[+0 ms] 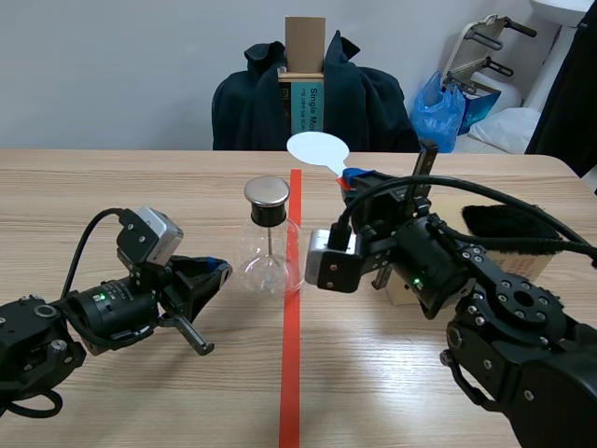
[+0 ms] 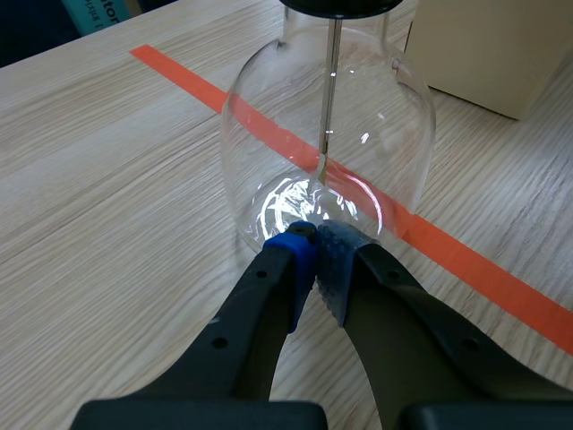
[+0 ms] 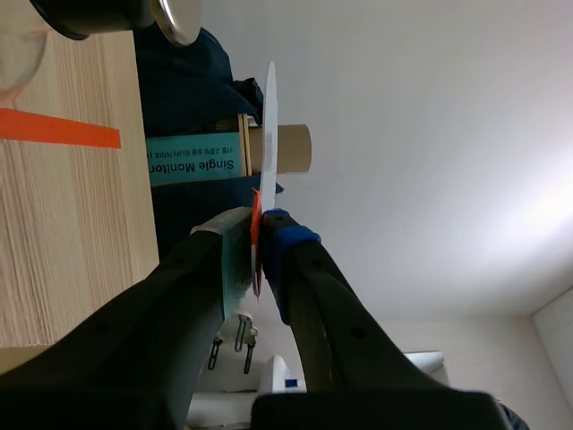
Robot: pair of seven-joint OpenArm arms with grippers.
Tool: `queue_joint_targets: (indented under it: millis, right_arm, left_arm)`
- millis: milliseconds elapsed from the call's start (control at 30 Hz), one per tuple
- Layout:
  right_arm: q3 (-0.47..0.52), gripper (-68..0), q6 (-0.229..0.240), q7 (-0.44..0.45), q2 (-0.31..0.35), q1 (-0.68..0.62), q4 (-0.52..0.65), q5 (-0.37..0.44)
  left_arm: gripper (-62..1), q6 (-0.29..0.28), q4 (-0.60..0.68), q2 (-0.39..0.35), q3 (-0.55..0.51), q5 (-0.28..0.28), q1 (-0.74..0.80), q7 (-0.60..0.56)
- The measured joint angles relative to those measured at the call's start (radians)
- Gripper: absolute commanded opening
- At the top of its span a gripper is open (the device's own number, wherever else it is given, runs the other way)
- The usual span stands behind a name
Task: Do the electroscope experiment.
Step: 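Bring the plate to the electroscope and point at the metal foil, then move the plate toward and away from the electroscope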
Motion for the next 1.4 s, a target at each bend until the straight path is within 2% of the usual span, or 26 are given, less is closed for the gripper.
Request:
queue_joint_targets:
  millis: [500,633,1167,1400]
  right_arm:
    - [0.0,-66.9,0.004,0.207,0.0,0.0,0.0,0.0]
    - [0.0,-66.9,0.007,0.239,0.0,-0.005,0.0,0.0]
    - [0.0,-66.9,0.008,0.261,0.0,-0.008,0.0,0.0]
    - [0.0,-66.9,0.008,0.165,0.0,-0.008,0.0,0.0]
  left_arm:
    - [-57.7,0.0,0.0,0.0,0.0,0.0,0.0,0.0]
    - [-57.7,0.001,0.0,0.0,0.0,0.0,0.0,0.0]
    - [-57.7,0.002,0.0,-0.002,0.0,0.0,0.0,0.0]
    - [-57.7,0.002,0.0,-0.002,0.0,0.0,0.0,0.0]
